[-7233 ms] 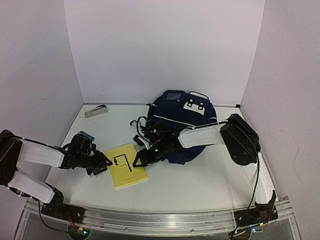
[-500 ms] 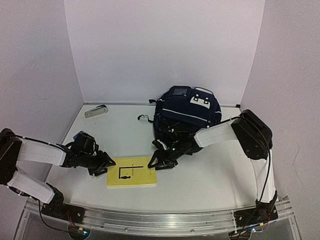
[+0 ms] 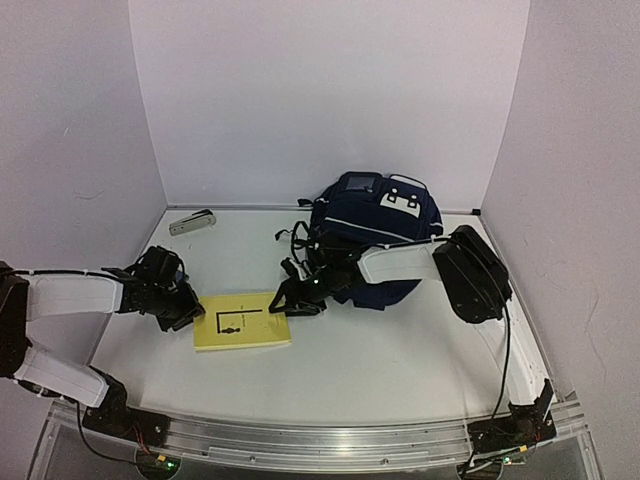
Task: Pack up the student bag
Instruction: Move the book to the center of the board.
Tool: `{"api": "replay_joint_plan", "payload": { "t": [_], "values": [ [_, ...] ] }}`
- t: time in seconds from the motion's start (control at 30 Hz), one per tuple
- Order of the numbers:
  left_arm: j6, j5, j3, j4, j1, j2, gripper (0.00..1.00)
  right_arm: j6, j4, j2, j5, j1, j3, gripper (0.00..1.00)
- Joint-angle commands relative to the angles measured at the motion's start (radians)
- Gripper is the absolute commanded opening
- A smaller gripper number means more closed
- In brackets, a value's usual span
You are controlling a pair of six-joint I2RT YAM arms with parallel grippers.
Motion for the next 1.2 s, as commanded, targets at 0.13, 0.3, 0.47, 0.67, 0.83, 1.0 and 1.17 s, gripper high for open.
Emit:
{"api": "replay_joint_plan", "payload": {
  "t": [0.13, 0.3, 0.47, 0.67, 0.83, 1.0, 1.17],
  "values": [
    [0.125, 0.081, 0.09, 0.08, 0.16, -0.031, 0.35, 0.045, 0.072, 0.217, 0.02, 0.061, 0.312, 0.56],
    [0.17, 0.067, 0.129, 0.113, 0.217, 0.004, 0.34, 0.065, 0.073, 0.342, 0.016, 0.069, 0.514, 0.58],
    [0.189, 0.054, 0.174, 0.12, 0.268, 0.041, 0.35, 0.061, 0.079, 0.419, 0.049, 0.079, 0.633, 0.6],
    [0.137, 0.11, 0.156, 0.151, 0.357, 0.106, 0.58, 0.054, 0.081, 0.49, 0.098, 0.084, 0.686, 0.65],
    [0.084, 0.16, 0.082, 0.218, 0.421, 0.136, 0.73, 0.071, 0.081, 0.532, 0.115, 0.083, 0.7, 0.67],
    [0.092, 0.152, 0.046, 0.252, 0.451, 0.132, 0.78, 0.068, 0.079, 0.539, 0.126, 0.083, 0.7, 0.67],
    [0.101, 0.152, 0.034, 0.236, 0.476, 0.123, 0.81, 0.07, 0.078, 0.541, 0.132, 0.084, 0.69, 0.66]
  ]
}}
